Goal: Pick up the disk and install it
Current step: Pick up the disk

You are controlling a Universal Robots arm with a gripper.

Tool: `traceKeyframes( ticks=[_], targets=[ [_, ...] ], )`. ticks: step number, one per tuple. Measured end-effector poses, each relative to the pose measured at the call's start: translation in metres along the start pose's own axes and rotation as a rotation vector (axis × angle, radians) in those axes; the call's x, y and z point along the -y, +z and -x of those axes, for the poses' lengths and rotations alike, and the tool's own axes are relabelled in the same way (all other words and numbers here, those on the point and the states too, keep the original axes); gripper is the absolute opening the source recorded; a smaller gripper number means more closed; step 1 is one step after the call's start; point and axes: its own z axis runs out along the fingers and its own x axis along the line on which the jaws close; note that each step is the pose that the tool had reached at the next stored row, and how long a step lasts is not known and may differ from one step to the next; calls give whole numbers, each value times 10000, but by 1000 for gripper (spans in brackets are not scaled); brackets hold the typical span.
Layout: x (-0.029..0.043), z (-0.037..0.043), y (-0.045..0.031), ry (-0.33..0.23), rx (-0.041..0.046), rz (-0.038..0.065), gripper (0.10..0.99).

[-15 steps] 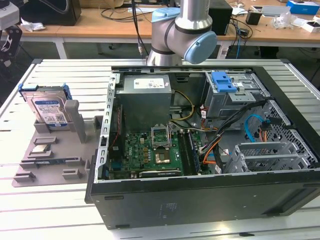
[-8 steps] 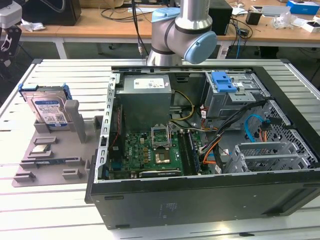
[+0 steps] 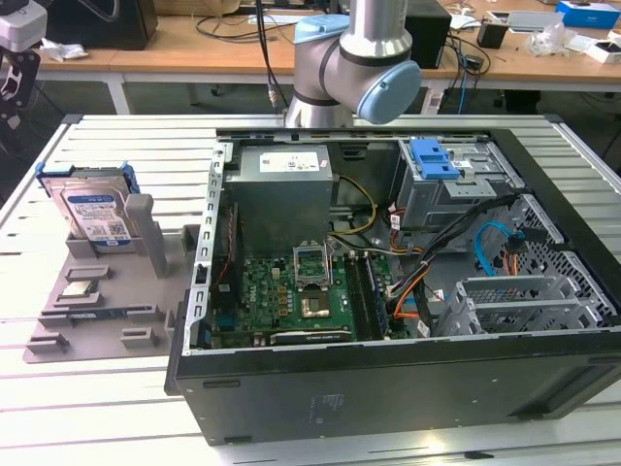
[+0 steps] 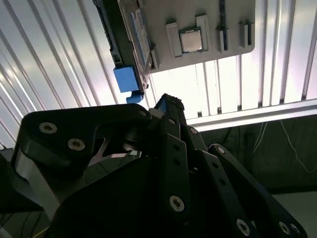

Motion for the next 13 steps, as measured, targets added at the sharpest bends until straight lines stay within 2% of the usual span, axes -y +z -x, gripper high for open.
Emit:
traceKeyframes(
  ticks=[11, 13],
  targets=[
    [0, 0, 0, -1677, -119, 2, 106],
    [0, 0, 0, -2137, -138, 12, 106]
  ],
)
